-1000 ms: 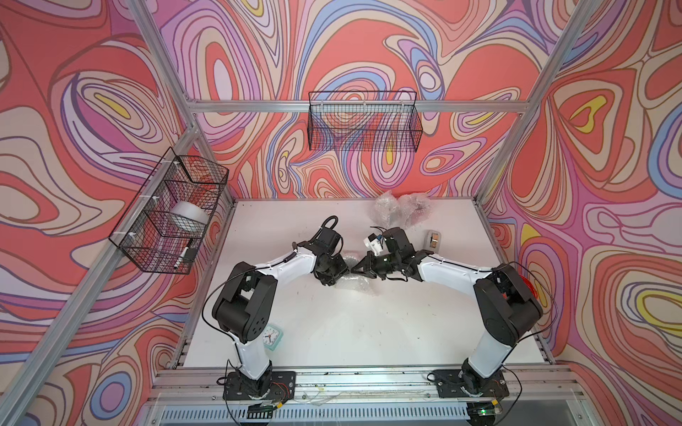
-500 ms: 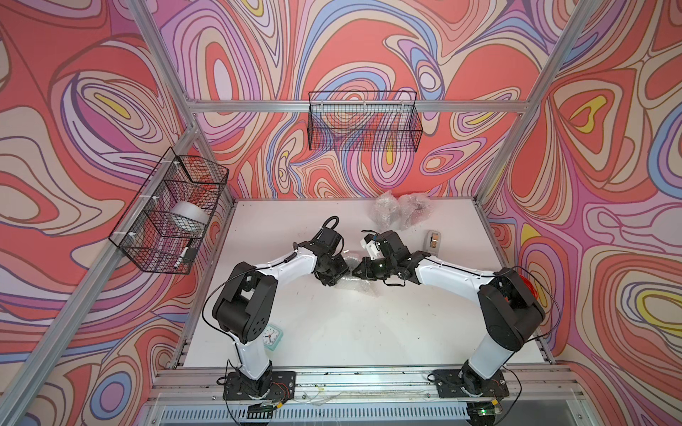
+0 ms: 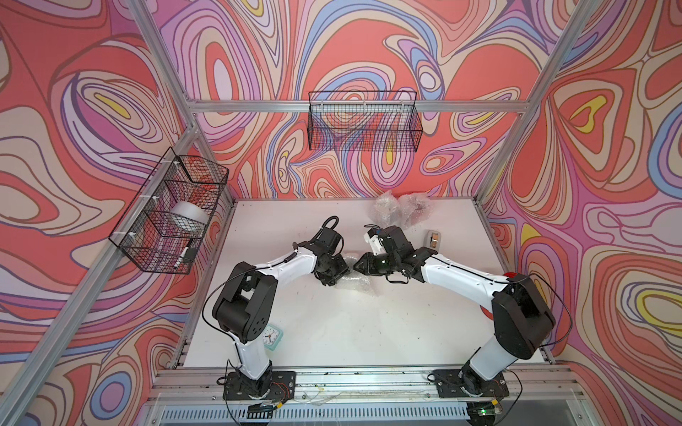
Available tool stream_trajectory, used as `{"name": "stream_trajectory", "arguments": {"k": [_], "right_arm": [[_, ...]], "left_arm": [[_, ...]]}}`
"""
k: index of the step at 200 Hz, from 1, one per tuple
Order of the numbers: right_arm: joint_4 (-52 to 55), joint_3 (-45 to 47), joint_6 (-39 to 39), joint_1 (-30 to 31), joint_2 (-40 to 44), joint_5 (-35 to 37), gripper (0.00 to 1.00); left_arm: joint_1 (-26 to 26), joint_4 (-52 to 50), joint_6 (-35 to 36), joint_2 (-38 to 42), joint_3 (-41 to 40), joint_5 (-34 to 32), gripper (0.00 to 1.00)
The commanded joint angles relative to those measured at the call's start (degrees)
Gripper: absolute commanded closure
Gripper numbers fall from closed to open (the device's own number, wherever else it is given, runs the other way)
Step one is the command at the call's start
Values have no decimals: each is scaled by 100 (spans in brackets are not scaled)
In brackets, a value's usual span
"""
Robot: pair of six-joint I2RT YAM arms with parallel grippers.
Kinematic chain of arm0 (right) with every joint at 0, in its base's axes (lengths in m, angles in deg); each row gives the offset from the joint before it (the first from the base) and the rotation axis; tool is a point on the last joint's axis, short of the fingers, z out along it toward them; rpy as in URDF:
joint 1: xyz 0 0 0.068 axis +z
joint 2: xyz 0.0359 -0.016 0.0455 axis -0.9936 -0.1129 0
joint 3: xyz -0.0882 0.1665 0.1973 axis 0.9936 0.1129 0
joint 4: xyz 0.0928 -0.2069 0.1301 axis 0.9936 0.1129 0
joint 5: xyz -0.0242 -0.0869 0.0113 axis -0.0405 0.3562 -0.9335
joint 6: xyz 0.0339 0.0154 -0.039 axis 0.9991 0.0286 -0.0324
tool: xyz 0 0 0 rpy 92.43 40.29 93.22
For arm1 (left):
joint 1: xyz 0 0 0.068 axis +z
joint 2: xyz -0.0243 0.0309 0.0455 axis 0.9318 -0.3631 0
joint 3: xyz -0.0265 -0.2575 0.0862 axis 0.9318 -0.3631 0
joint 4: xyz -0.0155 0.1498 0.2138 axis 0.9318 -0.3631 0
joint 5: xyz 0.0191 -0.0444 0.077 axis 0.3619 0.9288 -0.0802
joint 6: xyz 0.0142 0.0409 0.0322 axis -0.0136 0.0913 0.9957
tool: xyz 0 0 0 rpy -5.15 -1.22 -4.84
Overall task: Wrap mugs in bubble wrap
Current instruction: Stick the tape on the bubble wrap.
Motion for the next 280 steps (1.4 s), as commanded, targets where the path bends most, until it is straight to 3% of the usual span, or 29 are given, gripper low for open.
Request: {"name": "stream_trajectory", "arguments": {"k": [1, 18, 42, 104, 145, 191, 210, 246, 280], "right_arm": [[88, -57, -102, 8, 232, 135, 73], [1, -58, -146, 7, 182, -222, 89], [-88, -116, -125, 3, -63, -740, 100], [863, -284, -450, 7, -675, -561, 100], [721, -574, -702, 7, -203, 122, 100], [805, -1235, -1260, -14, -559, 882, 88], [769, -1393, -1413, -79, -677, 970, 77], [886, -1773, -1870, -313, -1076, 580, 54], [1150, -2080, -2332, -485, -1429, -11, 53]], "left_arm": [[-23, -105, -88, -143, -100, 68, 55], [-18, -104, -83, -148, -102, 72, 55], [-21, -98, -86, -154, -106, 73, 55], [-18, -39, -42, -168, -125, 76, 55], [-19, 230, 420, -58, -197, 50, 57], [-17, 366, 1000, -141, -71, 367, 60], [-17, 262, 1142, -138, -20, 344, 60], [-17, 217, 1227, -173, 26, 387, 59], [-17, 211, 1219, -205, 67, 396, 59]]}}
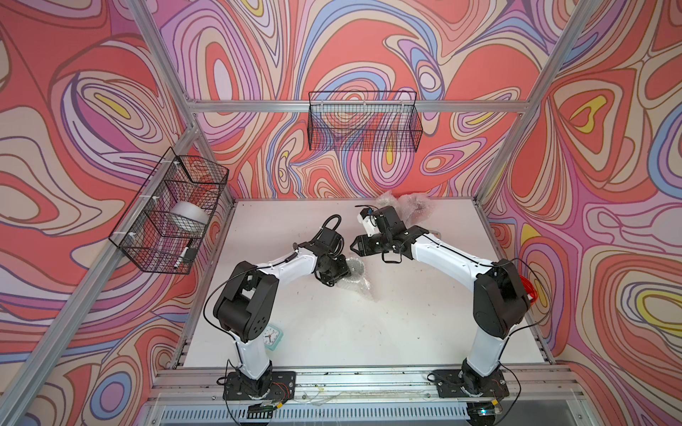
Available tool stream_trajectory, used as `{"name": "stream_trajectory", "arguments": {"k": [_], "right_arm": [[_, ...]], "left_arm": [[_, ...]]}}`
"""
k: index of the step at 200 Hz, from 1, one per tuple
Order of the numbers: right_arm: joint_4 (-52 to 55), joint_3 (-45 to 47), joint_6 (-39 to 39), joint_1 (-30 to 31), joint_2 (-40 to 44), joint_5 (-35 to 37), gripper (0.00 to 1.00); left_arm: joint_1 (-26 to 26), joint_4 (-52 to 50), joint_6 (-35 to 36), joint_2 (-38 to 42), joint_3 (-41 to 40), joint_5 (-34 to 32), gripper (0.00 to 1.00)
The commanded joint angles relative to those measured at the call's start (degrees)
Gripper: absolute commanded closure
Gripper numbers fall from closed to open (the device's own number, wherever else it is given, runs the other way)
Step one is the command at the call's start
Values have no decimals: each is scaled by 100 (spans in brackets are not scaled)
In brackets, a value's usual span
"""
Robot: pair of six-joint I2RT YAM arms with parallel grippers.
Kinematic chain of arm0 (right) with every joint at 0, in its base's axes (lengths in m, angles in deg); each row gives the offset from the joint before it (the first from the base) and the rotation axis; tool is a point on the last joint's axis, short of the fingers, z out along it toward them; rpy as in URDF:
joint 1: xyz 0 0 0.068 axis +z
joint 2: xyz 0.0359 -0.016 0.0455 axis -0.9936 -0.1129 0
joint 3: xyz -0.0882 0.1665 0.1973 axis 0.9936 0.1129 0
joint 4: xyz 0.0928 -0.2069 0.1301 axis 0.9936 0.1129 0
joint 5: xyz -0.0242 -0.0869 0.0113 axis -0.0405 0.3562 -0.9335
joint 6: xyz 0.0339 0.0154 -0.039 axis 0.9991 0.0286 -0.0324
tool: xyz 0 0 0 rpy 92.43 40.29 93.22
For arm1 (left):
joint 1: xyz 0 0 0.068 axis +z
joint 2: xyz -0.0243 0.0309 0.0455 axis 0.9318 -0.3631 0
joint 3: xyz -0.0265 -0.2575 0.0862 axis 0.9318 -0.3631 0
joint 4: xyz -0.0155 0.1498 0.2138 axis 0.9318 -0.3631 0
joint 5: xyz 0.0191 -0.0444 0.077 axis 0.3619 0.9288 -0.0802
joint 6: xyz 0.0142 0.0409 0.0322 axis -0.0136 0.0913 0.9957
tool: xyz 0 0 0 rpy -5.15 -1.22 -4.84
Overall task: Wrap mugs in bubble wrap
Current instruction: Stick the tape on the bubble wrap.
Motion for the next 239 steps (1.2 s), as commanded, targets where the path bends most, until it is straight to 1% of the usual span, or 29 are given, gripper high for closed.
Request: {"name": "stream_trajectory", "arguments": {"k": [1, 15, 48, 71, 91, 123, 142, 183, 206, 239], "right_arm": [[274, -213, -530, -92, -194, -487, 53], [384, -258, -751, -93, -268, -655, 52], [489, -195, -1144, -88, -338, -879, 39], [502, -146, -1285, -91, -337, -1019, 36], [603, -122, -1440, -92, -365, -1056, 38], [730, -135, -1538, -97, -498, -466, 44], [723, -183, -1473, -107, -581, -291, 47], [521, -157, -1102, -144, -583, -138, 59], [517, -111, -1026, -140, -495, -155, 58], [123, 168, -871, -185, 36, -336, 45]], "left_arm": [[-21, -14, 97, -159, 110, 137, 59], [-28, -40, 106, -183, 137, 136, 59], [-21, -34, 89, -203, 164, 146, 59], [-21, -40, 81, -225, 161, 162, 59], [-22, -31, 80, -240, 157, 162, 59], [-22, -22, 61, -231, 126, 161, 59], [-23, -23, 61, -218, 95, 159, 59], [-21, 21, 53, -257, 82, 183, 59], [-23, 14, 70, -253, 90, 186, 59], [-22, 8, 75, -275, 87, 188, 59]]}}
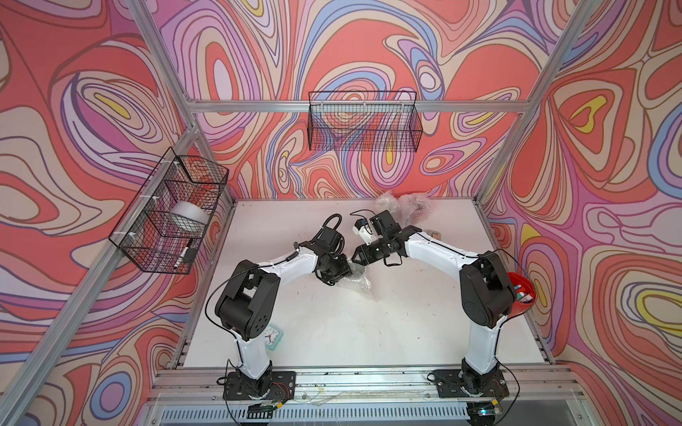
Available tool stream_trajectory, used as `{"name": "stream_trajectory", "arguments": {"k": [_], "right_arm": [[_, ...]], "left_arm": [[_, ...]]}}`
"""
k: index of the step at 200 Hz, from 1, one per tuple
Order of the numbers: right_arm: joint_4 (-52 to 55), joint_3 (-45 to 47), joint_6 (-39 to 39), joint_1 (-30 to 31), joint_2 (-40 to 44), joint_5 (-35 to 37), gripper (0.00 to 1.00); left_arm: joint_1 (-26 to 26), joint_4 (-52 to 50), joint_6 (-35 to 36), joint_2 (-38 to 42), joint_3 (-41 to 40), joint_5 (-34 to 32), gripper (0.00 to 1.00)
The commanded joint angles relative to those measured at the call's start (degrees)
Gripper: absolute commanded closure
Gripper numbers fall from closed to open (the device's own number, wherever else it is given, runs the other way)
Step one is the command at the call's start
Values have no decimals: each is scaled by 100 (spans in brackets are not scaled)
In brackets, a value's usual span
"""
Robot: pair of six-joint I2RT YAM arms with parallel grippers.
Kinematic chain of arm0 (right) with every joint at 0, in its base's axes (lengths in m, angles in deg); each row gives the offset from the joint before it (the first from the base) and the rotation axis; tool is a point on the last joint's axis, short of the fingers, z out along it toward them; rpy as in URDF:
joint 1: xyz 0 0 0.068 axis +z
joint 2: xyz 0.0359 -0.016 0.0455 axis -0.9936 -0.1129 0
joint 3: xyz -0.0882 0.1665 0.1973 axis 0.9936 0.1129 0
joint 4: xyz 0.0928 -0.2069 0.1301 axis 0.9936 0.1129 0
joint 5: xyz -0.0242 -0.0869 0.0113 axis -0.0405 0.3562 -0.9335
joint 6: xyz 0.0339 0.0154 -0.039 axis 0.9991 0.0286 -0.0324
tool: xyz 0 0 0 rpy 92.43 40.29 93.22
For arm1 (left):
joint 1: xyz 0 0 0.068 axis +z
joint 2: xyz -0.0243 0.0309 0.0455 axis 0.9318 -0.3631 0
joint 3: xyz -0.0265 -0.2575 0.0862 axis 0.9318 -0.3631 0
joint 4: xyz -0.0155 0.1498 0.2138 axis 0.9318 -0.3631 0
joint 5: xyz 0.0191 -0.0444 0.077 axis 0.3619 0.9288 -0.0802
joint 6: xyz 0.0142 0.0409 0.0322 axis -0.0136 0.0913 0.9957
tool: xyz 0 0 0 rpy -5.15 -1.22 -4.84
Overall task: Wrap mugs in bubble wrap
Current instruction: Stick the tape on the bubble wrap.
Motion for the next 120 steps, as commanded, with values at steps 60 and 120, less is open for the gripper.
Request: {"name": "stream_trajectory", "arguments": {"k": [60, 120], "right_arm": [[-742, 157, 439, -103, 650, -597, 83], [-428, -166, 351, -107, 169, -1634, 100]], "left_arm": [[-30, -30, 32, -193, 46, 108, 59], [-26, -49, 32, -190, 61, 85, 59]]}}
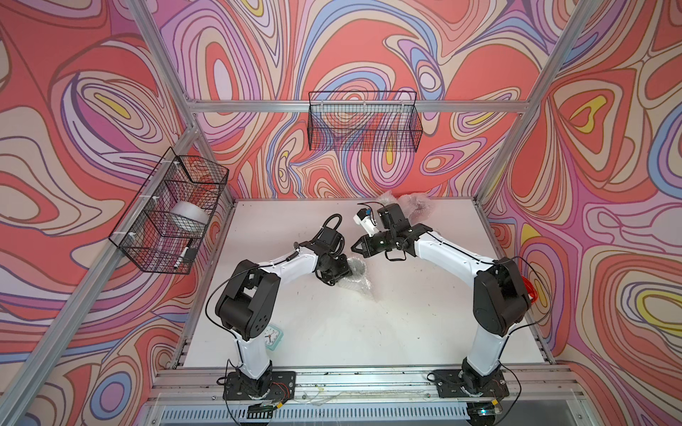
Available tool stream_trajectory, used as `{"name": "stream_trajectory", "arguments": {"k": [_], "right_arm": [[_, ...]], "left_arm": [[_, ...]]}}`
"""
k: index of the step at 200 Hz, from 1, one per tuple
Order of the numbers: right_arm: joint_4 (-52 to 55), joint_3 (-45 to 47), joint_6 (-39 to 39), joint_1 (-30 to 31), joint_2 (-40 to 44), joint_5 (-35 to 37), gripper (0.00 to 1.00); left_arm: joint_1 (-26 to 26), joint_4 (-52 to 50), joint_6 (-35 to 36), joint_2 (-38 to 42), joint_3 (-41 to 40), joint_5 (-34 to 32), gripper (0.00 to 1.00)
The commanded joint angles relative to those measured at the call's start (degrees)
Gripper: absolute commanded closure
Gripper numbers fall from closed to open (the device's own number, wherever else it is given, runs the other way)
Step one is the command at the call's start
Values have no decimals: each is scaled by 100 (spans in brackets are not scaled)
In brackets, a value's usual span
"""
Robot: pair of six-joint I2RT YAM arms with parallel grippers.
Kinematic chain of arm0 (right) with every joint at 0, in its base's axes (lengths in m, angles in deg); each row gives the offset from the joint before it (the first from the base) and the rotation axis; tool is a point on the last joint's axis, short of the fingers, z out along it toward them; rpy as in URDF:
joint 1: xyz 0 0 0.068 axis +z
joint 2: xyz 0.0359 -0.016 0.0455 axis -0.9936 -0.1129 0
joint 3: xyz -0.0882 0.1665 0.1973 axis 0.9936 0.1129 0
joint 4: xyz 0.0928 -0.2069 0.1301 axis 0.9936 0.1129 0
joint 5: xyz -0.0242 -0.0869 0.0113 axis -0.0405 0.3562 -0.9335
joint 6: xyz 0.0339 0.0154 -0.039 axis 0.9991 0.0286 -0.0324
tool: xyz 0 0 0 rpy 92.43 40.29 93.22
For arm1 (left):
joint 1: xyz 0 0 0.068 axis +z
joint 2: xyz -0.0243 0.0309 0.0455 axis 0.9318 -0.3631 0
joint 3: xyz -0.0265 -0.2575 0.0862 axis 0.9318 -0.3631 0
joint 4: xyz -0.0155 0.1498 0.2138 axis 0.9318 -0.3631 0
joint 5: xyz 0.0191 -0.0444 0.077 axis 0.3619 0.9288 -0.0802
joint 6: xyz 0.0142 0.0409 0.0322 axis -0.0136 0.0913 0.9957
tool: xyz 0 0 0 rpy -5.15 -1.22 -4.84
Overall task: Wrap mugs in bubble wrap
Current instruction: Stick the tape on the bubble wrap.
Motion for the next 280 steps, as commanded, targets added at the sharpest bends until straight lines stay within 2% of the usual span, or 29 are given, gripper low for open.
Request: {"name": "stream_trajectory", "arguments": {"k": [1, 59, 102, 148, 160, 180, 198, 210, 247, 280], "right_arm": [[166, -206, -57, -3, -277, -469, 100], [279, -510, 116, -3, -775, 4, 100], [442, -727, 384, -3, -1138, 780, 100], [1238, -956, -103, -4, -1417, 513, 100], [1459, -1053, -141, -1, -1393, 947, 100], [1227, -859, 172, -3, -860, 2206, 100], [900, -393, 461, 0, -102, 3101, 75], [701, 74, 576, 19, 390, 3155, 64], [319, 1750, 525, 583, 1897, 2823, 45], [-95, 2862, 508, 1117, 2757, 2686, 29]], "left_arm": [[-30, -49, 29, -179, 54, 44, 59], [-28, -49, 38, -155, 38, 49, 59], [-26, -44, 38, -179, 29, 57, 59], [-30, -31, 56, -187, 17, 29, 59], [-26, -14, 49, -196, 3, 27, 59], [-26, 4, 47, -196, 1, 26, 59], [-28, 13, 71, -192, 20, 37, 59], [-26, -8, 84, -197, 64, 49, 58], [-22, -326, 129, 35, 377, -181, 42], [10, -880, 204, 349, 741, -582, 36]]}}
